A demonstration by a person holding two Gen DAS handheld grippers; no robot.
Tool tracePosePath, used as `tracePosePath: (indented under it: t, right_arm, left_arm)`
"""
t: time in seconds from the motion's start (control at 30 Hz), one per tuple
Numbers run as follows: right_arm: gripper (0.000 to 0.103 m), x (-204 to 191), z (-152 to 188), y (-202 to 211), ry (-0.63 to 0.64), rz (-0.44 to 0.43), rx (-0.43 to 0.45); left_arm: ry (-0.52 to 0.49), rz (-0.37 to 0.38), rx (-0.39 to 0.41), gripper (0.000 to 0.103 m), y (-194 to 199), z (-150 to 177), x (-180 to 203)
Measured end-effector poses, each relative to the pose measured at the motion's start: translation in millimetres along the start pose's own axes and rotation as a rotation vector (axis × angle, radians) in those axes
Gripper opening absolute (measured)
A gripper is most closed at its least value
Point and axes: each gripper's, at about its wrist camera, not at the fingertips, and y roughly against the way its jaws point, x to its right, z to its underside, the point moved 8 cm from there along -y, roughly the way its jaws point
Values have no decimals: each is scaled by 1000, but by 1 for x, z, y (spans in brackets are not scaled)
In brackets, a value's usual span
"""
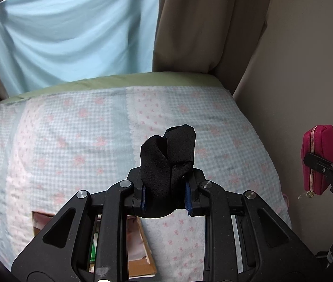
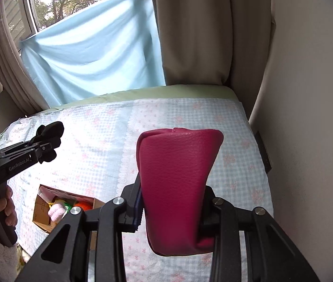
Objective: Organize soft objects
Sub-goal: 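Carry scrunchie and magenta pouch over the box and release both inside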
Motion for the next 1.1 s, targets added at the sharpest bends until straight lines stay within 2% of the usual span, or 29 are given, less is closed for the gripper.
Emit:
tracePosePath:
  t: [0.3,0.53,0.67,0.83,1.0,1.1]
  right_arm:
    - [32,-142,6,6,7,-65,2]
    - [32,-233,29,-17,-18,-103,-53]
    - [32,-271,55,-46,-11,-134,-135]
    - [32,-304,93,-88,37,-165,-254]
    - [32,-321,124,-133,49,-198,-362]
    - [32,-326,141,-162,28,-205,-435]
  left_arm:
    - [29,-7,-11,20,72,58,-118]
    - [3,-35,-68,20,94,93,-208]
    - [7,-53,-126,20,84,118,-250]
    - [80,-58,-201,20,68,154,-288]
    - [106,-75,-283,20,42,189,-302]
    - [98,-79,-358,20,18,211,-304]
